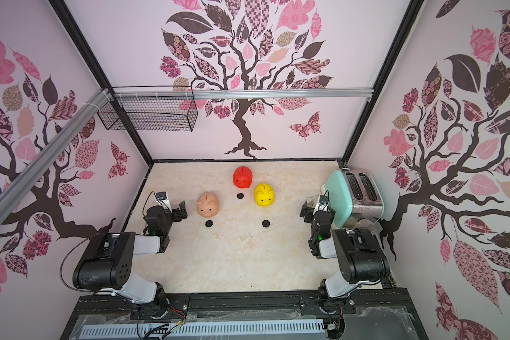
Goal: Close piggy banks
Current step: Turn over the piggy bank at the center of the board.
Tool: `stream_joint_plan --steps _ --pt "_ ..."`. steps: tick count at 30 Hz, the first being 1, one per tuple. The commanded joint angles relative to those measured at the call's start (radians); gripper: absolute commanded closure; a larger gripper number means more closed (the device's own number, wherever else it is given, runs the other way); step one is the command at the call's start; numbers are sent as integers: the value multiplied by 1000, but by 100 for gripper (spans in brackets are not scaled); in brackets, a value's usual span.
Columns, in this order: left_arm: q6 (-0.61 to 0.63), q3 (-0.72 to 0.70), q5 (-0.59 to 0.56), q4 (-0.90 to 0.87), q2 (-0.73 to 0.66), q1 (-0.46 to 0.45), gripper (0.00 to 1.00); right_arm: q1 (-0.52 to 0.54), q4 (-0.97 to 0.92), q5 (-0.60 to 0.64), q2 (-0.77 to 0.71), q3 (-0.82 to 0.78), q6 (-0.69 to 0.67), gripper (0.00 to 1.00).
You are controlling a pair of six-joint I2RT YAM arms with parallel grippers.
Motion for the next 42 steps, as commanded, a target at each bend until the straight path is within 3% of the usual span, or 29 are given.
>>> stream_joint_plan --steps 1,5,8,13,15,20,25,28,31,32,35,42 --pt "6 -2 -3 14 0 -5 2 -3 -1 -5 -13 14 -3 1" --pt "12 -10 -26 28 -4 -11 2 -3 -1 -6 -14 12 -3 1" --pt "-13 1 -265 -9 -48 -68 2 -3 15 28 -26 9 3 1" --pt "-2 25 -262 -183 -201 -77 2 -3 -217 81 -191 60 26 1" --pt "-29 28 -285 -245 -270 -79 2 -3 -231 111 -286 52 50 1" --pt "-169 145 -284 -547 -410 -81 2 -3 -374 74 -521 94 96 1" --pt "-295 161 -225 -578 -583 -81 2 -3 -589 78 -663 181 311 1" --pt "-375 179 -211 -607 -686 -79 2 -4 -664 -5 -735 207 350 0" --pt "-519 237 -269 -813 -762 -52 2 -4 -713 -87 -809 222 369 0" --pt "-585 267 -245 -918 -783 -25 2 -4 -726 -110 -832 226 374 1" --pt "-618 310 0 -1045 -825 72 2 -4 -798 -180 -877 255 379 0" --pt "-509 427 379 -1305 -796 74 2 -1 -866 -446 -873 288 480 0"
